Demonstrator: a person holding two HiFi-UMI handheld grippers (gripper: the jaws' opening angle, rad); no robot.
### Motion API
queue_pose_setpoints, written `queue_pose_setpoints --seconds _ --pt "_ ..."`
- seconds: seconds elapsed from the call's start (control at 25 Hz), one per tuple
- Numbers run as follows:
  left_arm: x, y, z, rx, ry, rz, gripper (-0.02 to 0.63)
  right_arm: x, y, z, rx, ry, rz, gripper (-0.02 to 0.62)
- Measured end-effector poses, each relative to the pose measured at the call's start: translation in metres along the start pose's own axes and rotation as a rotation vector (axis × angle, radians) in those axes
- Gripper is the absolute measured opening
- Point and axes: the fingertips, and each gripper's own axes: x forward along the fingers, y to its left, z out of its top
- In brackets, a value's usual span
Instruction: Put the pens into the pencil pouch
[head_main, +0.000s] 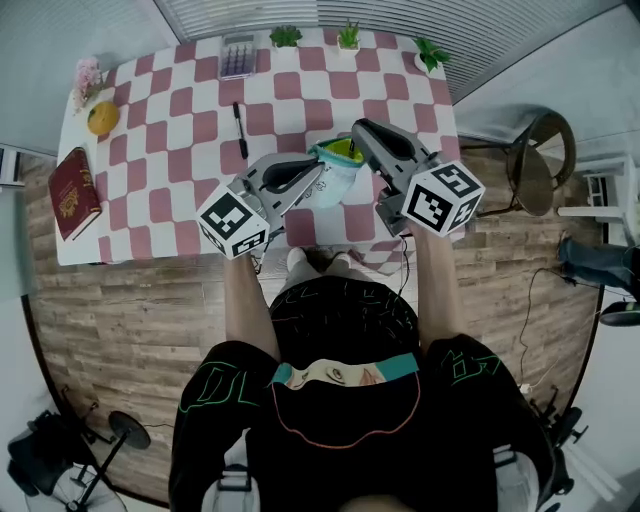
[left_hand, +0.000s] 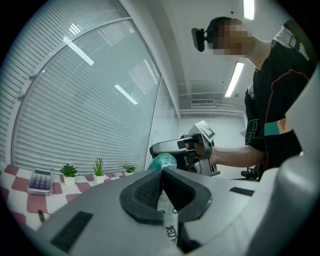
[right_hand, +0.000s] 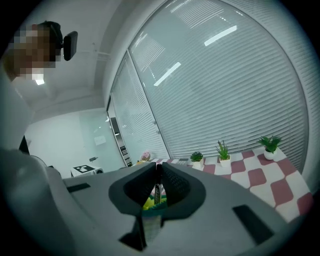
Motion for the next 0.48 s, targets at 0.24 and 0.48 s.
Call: queue_pose_setpoints --seconds 0.24,0.48 --pt "-0.018 0.006 0.000 0.000 -0.009 0.052 -0.002 0.013 0.016 -0.015 -0.054 0.047 0.037 0.040" --pt "-0.038 0.013 -0.003 0.003 -0.007 0.110 -0.002 0.027 0.032 -0.019 -0.056 0.042 0.103 0.049"
